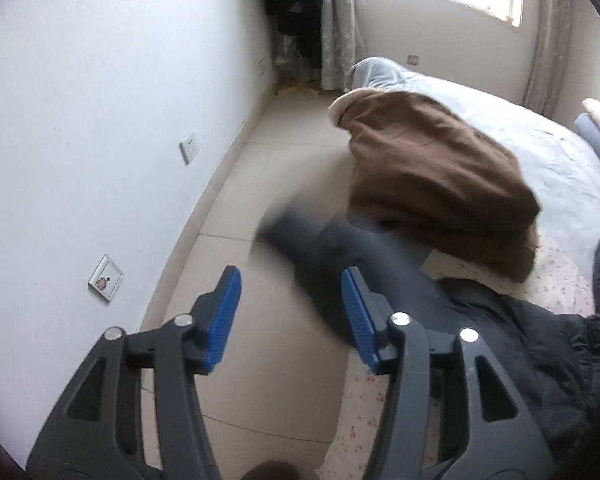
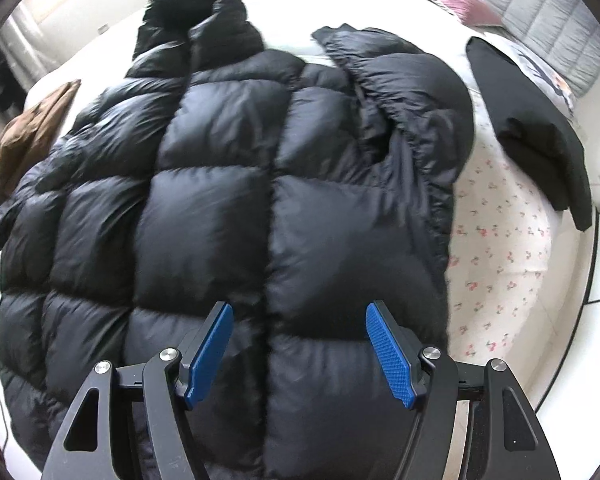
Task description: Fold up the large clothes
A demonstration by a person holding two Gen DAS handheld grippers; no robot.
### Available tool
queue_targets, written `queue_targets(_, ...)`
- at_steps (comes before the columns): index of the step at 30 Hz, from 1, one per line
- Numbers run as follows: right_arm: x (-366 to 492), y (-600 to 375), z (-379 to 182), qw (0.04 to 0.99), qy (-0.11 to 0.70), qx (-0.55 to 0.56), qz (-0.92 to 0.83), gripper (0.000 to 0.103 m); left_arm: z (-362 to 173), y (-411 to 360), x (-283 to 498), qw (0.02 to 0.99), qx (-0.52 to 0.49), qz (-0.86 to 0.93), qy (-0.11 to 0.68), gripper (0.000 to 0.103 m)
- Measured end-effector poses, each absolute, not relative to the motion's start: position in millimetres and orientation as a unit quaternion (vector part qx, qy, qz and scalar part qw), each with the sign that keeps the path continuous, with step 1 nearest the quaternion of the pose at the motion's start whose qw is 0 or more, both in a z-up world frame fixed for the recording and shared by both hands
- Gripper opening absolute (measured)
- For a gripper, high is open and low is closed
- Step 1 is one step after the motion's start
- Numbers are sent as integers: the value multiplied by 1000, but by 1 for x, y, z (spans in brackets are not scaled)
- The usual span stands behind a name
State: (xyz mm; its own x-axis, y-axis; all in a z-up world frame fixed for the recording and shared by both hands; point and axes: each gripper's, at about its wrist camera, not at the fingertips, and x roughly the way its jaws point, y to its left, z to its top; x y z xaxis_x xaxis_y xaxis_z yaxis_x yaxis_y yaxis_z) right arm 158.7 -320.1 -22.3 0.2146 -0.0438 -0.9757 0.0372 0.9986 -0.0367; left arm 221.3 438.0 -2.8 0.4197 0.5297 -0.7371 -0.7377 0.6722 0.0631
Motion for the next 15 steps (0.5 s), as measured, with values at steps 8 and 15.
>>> queue_targets(8,191,-356,-15,786,616,30,-49,70,8,335,253,892,-111,225,377,82)
queue_targets(15,217,-364,-16,788,613,31,-54,70,-50,240,296,869,-128,83,471,82)
